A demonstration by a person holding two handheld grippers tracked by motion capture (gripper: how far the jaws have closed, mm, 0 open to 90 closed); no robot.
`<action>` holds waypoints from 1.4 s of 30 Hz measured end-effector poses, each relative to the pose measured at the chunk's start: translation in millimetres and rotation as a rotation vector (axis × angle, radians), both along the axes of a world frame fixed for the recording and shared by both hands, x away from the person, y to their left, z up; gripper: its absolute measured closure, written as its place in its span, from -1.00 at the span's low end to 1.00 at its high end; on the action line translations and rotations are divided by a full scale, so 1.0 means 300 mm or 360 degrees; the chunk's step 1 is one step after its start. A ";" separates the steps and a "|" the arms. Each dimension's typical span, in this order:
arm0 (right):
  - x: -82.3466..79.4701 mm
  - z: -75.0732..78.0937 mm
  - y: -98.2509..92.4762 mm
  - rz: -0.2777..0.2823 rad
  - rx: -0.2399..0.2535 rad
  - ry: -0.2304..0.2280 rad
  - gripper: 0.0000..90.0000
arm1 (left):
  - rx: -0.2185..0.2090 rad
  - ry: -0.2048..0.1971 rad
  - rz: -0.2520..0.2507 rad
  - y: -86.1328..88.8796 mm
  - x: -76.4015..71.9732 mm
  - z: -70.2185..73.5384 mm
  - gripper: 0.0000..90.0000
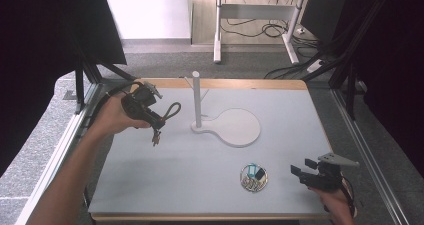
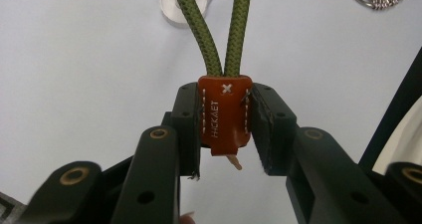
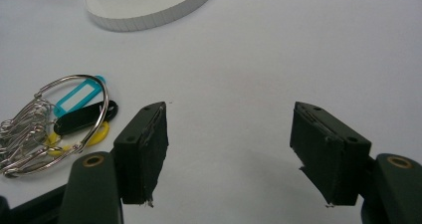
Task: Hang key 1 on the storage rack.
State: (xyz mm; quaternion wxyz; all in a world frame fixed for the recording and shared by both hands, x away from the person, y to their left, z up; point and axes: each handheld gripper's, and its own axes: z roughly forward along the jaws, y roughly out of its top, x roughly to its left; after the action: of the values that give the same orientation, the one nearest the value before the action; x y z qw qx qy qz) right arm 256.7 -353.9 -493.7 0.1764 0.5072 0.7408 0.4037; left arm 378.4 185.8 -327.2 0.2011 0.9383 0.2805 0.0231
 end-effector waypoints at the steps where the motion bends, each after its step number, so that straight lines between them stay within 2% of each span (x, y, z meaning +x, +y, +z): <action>1: 0.000 0.000 0.001 0.0002 -0.0002 -0.0001 -0.31 | -0.0005 0.0001 0.0003 0.001 0.002 0.003 0.49; 10: -0.001 0.001 0.001 0.0001 -0.0001 -0.0004 -0.31 | -0.0037 0.0003 0.0030 0.001 0.038 0.025 0.49; 17: -0.002 0.001 -0.008 -0.0008 -0.0002 0.0000 -0.31 | 0.0001 -0.0006 0.0017 -0.021 0.047 0.057 0.49; 21: -0.002 0.002 -0.004 -0.0003 -0.0003 -0.0006 -0.31 | -0.0012 -0.0018 0.0021 -0.032 0.060 0.083 0.49; 42: -0.001 -0.002 0.005 0.0008 -0.0013 0.0005 -0.31 | -0.0040 -0.0043 0.0029 -0.054 0.099 0.140 0.49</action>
State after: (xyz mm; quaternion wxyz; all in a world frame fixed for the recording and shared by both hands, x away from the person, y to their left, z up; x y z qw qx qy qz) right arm 256.5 -352.3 -494.2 0.1762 0.5053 0.7439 0.4002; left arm 408.0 169.7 -285.3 0.2165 0.9326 0.2867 0.0340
